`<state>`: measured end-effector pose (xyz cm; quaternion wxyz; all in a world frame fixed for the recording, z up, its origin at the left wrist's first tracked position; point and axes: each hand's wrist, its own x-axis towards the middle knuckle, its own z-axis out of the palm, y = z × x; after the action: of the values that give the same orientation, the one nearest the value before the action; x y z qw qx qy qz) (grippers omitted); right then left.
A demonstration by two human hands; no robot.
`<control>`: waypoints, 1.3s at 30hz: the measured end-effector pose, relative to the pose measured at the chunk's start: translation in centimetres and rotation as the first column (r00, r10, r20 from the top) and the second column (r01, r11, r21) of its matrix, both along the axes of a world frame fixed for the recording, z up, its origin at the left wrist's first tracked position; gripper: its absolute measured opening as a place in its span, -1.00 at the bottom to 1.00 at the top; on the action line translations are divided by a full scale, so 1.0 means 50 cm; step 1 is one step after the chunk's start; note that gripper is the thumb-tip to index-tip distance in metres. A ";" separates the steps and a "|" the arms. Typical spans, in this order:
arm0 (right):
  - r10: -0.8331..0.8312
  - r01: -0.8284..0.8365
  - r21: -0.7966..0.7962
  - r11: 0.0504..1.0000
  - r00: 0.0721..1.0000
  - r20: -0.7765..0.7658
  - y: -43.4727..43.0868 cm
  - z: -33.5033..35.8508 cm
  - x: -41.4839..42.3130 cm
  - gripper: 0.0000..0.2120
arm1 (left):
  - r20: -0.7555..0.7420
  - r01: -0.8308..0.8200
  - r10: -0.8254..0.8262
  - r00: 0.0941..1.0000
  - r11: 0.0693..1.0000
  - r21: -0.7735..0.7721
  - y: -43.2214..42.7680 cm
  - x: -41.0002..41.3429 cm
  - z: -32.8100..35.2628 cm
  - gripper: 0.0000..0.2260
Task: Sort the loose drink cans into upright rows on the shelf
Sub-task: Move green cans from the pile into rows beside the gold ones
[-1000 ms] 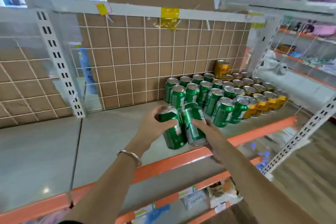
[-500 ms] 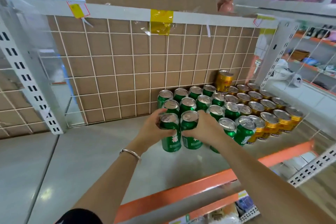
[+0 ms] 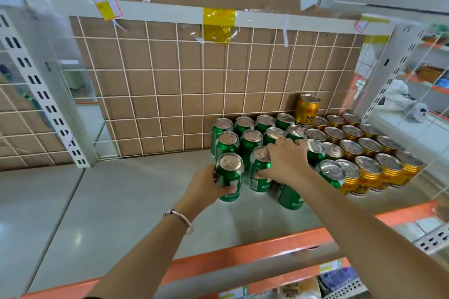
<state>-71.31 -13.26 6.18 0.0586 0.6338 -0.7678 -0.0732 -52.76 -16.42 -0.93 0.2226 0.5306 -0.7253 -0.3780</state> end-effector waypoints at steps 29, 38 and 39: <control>0.182 -0.166 -0.218 0.962 0.982 0.055 0.153 -0.144 0.090 -0.30 | 0.002 -0.115 0.116 0.993 0.985 -0.125 0.170 -0.005 -0.031 -0.52; 0.221 -0.250 0.046 0.967 0.917 0.331 0.239 -0.175 0.169 -0.47 | 0.107 -0.179 0.191 0.976 0.977 -0.117 0.307 0.131 -0.034 -0.32; 0.220 -0.252 0.057 0.966 0.917 0.332 0.239 -0.176 0.188 -0.47 | 0.115 -0.208 0.221 0.968 0.971 -0.119 0.316 0.165 -0.034 -0.31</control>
<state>-61.89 -1.28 -2.62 -0.0908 0.7273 -0.6803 0.0012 -44.51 -0.64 -2.62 0.2433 0.6166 -0.6954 -0.2777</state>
